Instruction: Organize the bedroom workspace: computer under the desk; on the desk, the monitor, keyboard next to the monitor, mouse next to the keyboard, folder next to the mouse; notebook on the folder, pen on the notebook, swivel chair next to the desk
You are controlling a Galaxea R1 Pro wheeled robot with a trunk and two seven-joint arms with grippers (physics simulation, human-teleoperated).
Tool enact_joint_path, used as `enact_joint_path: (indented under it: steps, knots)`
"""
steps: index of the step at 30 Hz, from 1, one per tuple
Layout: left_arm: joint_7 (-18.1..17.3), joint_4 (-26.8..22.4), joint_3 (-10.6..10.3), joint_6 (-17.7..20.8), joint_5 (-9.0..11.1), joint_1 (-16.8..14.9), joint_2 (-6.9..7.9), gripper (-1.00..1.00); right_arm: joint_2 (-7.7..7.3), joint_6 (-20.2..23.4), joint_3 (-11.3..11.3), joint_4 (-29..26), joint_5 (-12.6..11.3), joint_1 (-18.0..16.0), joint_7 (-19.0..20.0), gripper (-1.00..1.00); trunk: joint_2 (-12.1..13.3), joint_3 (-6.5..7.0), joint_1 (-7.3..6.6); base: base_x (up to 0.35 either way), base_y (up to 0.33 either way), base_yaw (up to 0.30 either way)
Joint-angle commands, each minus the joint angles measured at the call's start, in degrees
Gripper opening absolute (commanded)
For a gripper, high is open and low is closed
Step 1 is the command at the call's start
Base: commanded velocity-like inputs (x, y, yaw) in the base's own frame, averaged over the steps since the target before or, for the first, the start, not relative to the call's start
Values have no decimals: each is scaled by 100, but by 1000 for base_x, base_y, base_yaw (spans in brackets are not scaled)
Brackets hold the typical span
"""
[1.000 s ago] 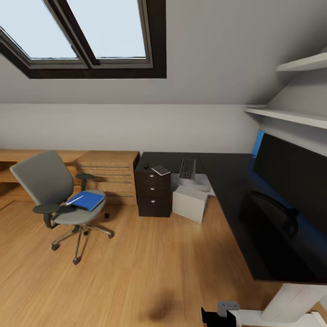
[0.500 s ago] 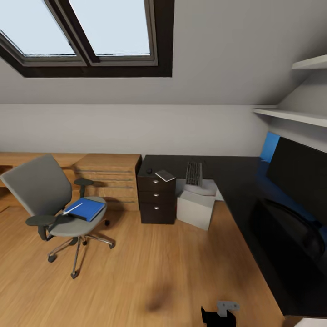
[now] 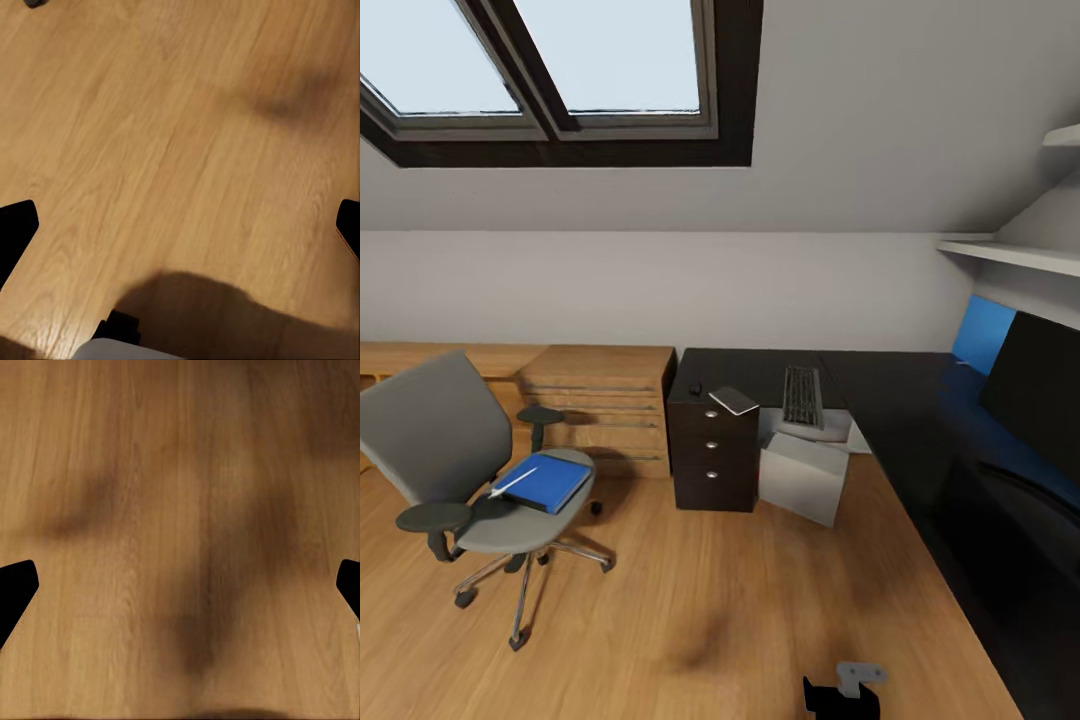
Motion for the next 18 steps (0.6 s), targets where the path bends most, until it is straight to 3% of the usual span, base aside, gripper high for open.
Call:
enact_joint_path:
  steps: [1, 18]
  knots:
    - [2, 3, -9, -17, 43, -4, -1, 100, -1, -24, -49, 11, 54, -6, -11, 100, -4, -7, 4, 333, 12, 0]
    - [-8, 3, -9, -17, 42, -4, -1, 100, -6, -24, -45, 11, 54, -6, -11, 100, -4, -7, 4, 335, 2, 0]
